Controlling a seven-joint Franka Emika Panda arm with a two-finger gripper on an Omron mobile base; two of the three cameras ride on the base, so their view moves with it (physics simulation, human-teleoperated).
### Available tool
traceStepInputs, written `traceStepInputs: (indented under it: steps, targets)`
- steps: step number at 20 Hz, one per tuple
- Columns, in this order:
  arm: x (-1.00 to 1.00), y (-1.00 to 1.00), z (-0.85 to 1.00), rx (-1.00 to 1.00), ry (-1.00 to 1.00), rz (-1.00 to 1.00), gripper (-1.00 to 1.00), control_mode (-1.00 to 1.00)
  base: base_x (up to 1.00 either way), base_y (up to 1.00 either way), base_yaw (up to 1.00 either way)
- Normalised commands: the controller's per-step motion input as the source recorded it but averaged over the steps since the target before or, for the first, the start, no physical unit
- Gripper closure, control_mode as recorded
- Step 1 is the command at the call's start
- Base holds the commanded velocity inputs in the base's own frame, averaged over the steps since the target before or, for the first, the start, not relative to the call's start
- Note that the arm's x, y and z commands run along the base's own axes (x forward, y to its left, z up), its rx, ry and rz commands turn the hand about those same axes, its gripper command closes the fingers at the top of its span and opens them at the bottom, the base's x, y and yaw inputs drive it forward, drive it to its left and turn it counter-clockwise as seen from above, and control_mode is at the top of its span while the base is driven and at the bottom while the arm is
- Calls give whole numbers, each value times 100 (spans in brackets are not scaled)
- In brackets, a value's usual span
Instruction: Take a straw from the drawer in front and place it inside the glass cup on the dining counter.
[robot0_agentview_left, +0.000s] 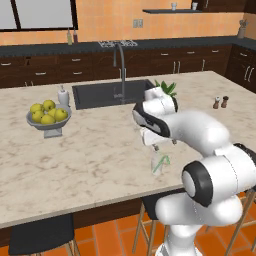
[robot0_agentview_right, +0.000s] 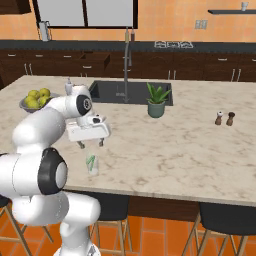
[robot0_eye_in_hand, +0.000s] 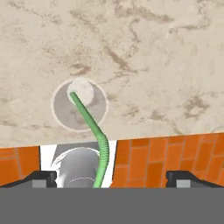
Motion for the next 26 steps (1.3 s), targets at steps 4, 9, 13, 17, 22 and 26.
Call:
traceStepInputs:
  steps: [4,9,13,17,22,26]
  targets:
    - [-66,-10,85,1,-30,0,-100,-100,0,0,0]
    - [-99,-37,62,2,-27,1,-100,-100,0,0,0]
    - [-79,-62,39,4,-16,0,-100,-100,0,0,0]
    - [-48,-72,29,0,-11,0,-100,-100,0,0,0]
    - [-31,-77,21,0,-7,0,-100,-100,0,0,0]
    - [-19,-76,13,2,-8,0,-100,-100,0,0,0]
